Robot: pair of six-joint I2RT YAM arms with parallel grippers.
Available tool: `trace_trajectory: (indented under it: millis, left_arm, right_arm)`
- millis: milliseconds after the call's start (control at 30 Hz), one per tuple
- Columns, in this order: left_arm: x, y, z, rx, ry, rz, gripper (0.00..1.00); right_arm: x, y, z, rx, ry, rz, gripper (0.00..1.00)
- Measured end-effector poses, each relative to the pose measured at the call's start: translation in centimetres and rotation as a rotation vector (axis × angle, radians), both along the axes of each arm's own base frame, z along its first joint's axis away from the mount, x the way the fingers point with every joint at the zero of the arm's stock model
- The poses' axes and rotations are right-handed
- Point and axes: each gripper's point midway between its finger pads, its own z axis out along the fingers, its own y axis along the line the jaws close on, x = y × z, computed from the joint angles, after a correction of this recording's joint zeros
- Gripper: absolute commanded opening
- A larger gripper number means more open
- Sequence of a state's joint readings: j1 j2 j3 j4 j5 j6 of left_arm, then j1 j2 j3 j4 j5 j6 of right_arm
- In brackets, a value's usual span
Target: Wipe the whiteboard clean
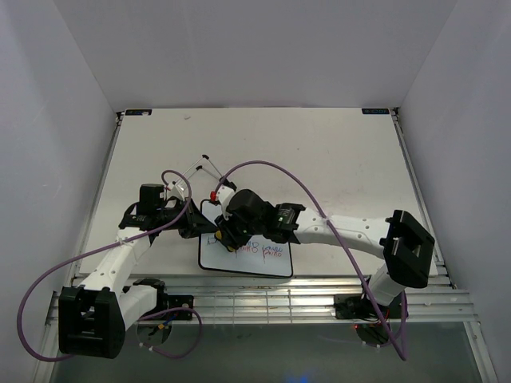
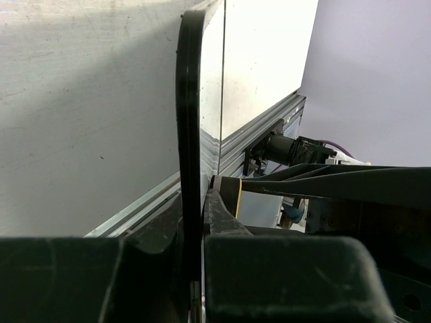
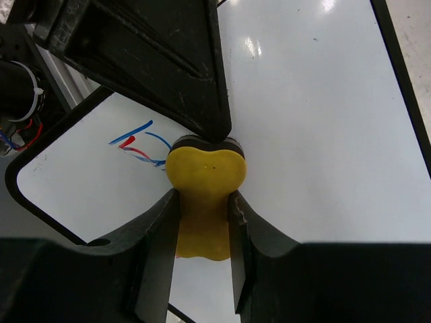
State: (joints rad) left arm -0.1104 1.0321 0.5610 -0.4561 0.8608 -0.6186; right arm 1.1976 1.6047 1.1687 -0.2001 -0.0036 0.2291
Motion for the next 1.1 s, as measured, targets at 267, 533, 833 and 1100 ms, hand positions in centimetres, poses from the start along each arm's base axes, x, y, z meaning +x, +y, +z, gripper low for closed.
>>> trace_trajectory:
  millis: [267, 533, 833, 1100]
  left_arm:
    - [-0.1, 0.1, -0.2, 0.002, 0.004, 0.002, 0.0]
    - [-0.2, 0.1, -0.3, 0.006, 0.006, 0.002, 0.0]
    - [-0.3, 0.2, -0.5, 0.01, 0.007, -0.001, 0.0]
    - [-0.3, 0.2, -0.5, 0.008, 0.004, -0.005, 0.0]
  right_arm:
    - [-0.2, 0.3, -0.1, -0.04, 0.041, -0.017, 0.24]
    - [-0.6, 0.6, -0.1, -0.068, 0.085, -0.06, 0.23]
    - [-1.8, 1.6, 0.3, -0.043, 0.148, -0.116, 0.23]
    - [-3.6, 4.8, 2.2, 0.05, 0.191, -0.079, 0.23]
